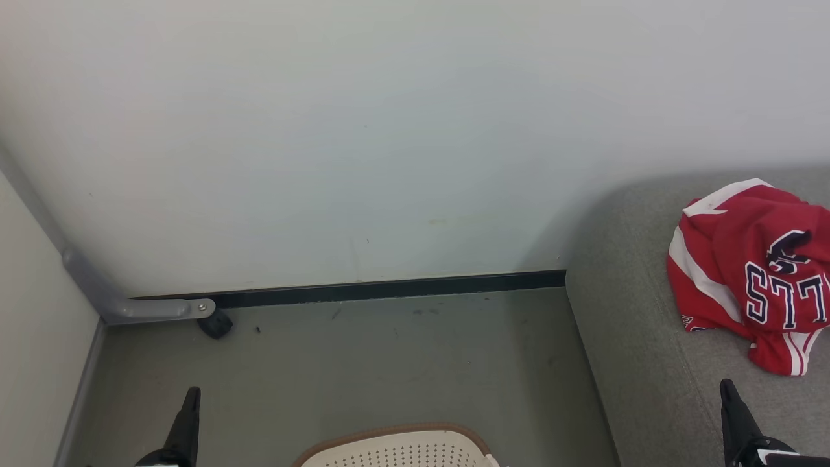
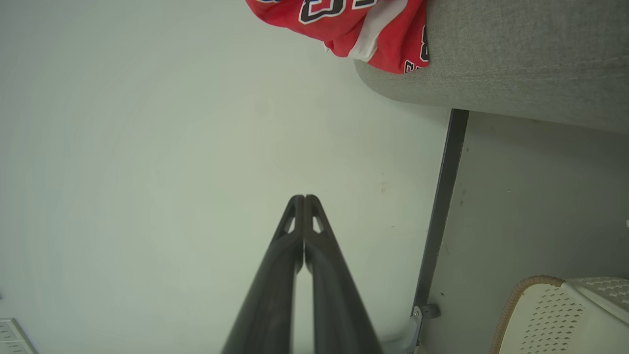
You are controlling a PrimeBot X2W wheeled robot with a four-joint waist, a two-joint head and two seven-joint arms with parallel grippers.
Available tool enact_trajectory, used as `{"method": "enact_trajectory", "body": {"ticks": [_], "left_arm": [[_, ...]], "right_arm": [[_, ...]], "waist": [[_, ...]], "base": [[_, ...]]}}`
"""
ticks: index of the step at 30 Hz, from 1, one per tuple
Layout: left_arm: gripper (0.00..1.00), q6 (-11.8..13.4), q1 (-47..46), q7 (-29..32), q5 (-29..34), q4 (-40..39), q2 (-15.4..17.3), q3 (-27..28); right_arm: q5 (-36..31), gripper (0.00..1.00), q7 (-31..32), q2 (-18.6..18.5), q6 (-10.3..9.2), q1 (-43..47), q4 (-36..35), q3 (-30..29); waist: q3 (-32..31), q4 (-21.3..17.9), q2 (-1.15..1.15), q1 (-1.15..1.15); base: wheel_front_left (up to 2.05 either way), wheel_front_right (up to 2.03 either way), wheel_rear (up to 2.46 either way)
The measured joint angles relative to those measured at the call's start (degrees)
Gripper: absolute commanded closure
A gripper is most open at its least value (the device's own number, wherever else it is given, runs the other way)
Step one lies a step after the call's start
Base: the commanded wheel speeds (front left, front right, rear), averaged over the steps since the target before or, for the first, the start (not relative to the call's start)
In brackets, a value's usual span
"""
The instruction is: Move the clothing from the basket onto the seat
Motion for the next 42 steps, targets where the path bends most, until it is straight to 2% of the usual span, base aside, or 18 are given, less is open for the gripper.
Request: {"method": "enact_trajectory", "body": {"ticks": [42], "left_arm": [[1.00, 0.00, 0.01, 0.00, 0.00, -0.01, -0.01, 0.00]], "right_arm": [[0.00, 1.00, 0.00, 0.01, 0.01, 0.00, 0.00, 0.00]], "waist": [[0.00, 0.00, 0.00, 0.00]], "base": [[0.00, 0.00, 0.00]]}}
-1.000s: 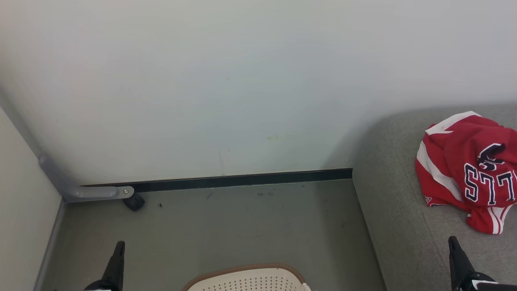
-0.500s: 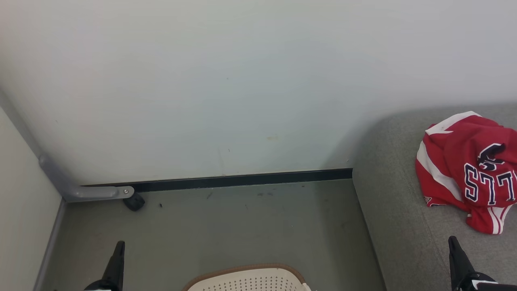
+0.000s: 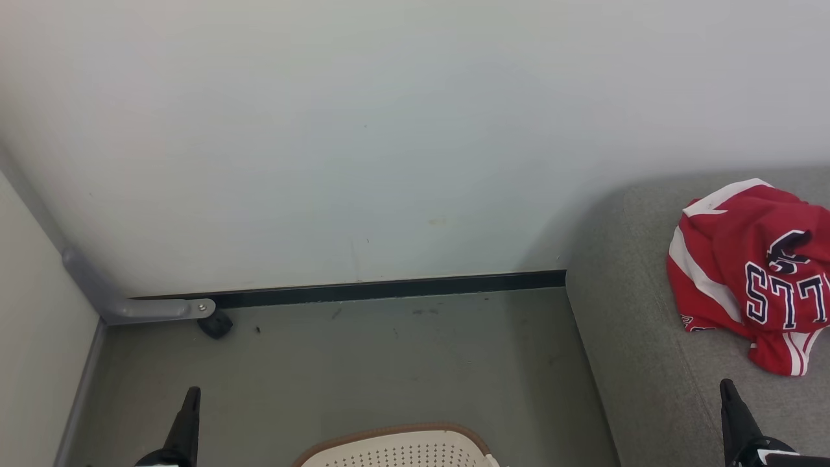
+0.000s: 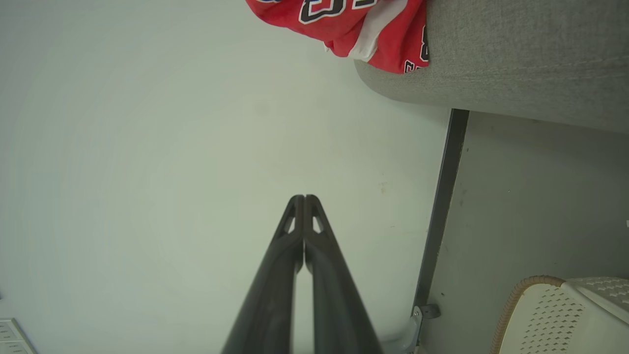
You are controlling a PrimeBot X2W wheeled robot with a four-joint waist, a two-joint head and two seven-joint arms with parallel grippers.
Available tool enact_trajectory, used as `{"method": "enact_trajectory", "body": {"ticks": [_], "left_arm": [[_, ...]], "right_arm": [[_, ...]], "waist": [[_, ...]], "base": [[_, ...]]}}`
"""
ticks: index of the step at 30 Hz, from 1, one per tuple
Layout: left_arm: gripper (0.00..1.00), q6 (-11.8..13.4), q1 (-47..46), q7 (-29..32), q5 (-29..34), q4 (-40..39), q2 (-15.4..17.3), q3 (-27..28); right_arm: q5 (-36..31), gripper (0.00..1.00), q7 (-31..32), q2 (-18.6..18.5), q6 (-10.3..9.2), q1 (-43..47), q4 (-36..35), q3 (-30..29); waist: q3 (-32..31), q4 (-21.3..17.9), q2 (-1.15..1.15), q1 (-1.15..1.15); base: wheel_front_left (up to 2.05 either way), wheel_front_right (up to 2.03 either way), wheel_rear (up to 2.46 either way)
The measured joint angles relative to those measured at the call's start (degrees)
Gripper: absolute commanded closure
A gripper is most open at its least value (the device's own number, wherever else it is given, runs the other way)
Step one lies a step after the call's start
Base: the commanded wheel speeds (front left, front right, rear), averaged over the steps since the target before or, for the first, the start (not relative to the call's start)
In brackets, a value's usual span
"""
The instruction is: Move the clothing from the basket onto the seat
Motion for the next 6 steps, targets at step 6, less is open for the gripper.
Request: {"method": "enact_trajectory", "body": {"ticks": [6], "left_arm": [[1.00, 0.00, 0.00, 0.00, 0.00, -0.01, 0.00, 0.00]], "right_arm": [[0.00, 1.00, 0.00, 0.00, 0.00, 0.00, -0.01, 0.00]], "waist": [[0.00, 0.00, 0.00, 0.00]], "base": [[0.00, 0.00, 0.00]]}}
